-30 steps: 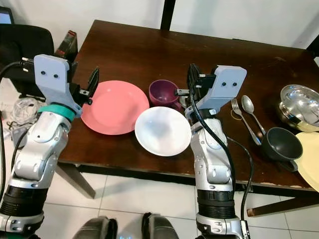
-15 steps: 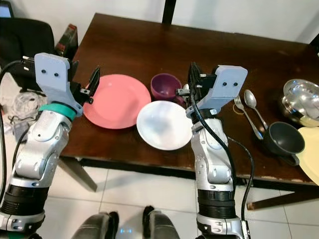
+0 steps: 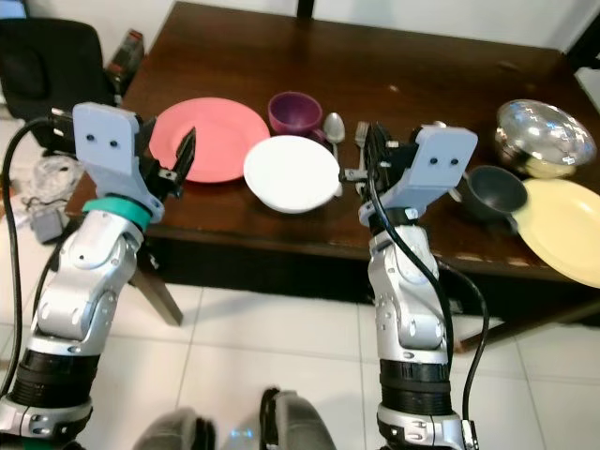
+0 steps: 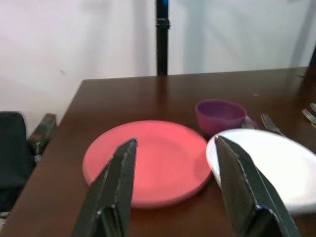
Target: Setting the table
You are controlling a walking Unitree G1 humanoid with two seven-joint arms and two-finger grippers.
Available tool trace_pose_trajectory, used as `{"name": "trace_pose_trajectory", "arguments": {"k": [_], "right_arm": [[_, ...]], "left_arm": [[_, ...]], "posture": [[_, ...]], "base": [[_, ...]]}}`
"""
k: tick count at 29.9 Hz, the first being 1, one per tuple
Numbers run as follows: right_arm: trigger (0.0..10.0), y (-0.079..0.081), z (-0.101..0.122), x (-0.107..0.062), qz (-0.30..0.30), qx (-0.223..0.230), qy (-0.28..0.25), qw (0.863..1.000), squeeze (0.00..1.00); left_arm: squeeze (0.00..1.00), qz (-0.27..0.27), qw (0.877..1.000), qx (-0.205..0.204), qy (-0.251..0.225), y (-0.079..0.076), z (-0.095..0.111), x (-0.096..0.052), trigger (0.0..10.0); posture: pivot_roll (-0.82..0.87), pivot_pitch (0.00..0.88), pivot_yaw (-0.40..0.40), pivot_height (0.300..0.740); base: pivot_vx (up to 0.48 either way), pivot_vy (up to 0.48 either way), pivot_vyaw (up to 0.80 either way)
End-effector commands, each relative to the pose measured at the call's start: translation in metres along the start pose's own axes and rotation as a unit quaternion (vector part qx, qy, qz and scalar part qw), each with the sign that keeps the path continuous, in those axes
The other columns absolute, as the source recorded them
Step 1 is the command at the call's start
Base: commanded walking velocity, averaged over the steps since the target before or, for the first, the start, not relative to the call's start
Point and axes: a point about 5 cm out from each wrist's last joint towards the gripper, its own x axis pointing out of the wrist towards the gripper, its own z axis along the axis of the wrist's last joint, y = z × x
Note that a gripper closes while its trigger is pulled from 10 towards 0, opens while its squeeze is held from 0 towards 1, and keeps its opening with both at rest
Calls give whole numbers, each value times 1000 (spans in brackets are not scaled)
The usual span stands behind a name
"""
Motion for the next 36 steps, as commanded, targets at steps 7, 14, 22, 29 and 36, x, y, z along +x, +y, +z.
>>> {"name": "trace_pose_trajectory", "arguments": {"k": [7, 14, 22, 29, 36], "right_arm": [[10000, -1, -1, -2, -3, -1, 3, 1000, 0], [10000, -1, -1, -2, -5, -1, 3, 1000, 0], [10000, -2, -1, -3, -7, -2, 3, 1000, 0], [10000, -2, -1, -3, -8, -2, 3, 1000, 0], [10000, -2, -1, -4, -9, -2, 5, 1000, 0]], "left_arm": [[0, 1, 1000, 4, 4, 1, -2, -2, 10000], [0, 1, 1000, 3, 4, 1, -1, -1, 10000], [0, 0, 1000, 3, 5, 0, -1, -1, 10000], [0, -1, 1000, 2, 5, 0, -1, -1, 10000], [0, -1, 1000, -6, 15, -1, -3, 0, 10000]], "posture": [[36, 80, 1, 740], [32, 83, 2, 740], [32, 85, 3, 740], [30, 89, 4, 740], [31, 92, 4, 740]], "base": [[-409, 0, 0], [-407, 0, 0], [-404, 0, 0], [-363, 0, 0], [-34, 0, 0]]}}
